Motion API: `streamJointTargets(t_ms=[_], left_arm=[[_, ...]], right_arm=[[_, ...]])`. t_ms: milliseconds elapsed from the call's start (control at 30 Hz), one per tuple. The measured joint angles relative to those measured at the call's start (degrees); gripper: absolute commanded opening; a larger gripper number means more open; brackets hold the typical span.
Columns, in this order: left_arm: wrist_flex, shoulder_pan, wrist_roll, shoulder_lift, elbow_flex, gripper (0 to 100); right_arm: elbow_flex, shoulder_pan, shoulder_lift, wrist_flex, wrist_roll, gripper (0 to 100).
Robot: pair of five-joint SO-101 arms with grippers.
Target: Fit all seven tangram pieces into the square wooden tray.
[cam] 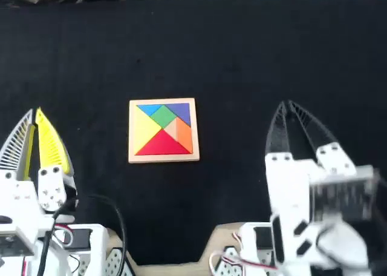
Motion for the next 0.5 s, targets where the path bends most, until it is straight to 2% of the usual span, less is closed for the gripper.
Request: streamJointTargets(t_ms=[167, 300, 500], left_arm=[[0.0, 0.0, 0.0, -3.9, 8.0, 3], [2.0, -1.4, 0.0, -6.5, 16.1, 3], [5.3, -8.0, 0.0, -6.4, 19.2, 3]], right_arm=[[19.7, 0.0, -15.0, -7.7, 0.0, 1.1], [35.3, 0.3, -17.6, -9.6, 0.0, 1.1], [40.4, 0.2, -17.7, -13.3, -0.1, 1.1]])
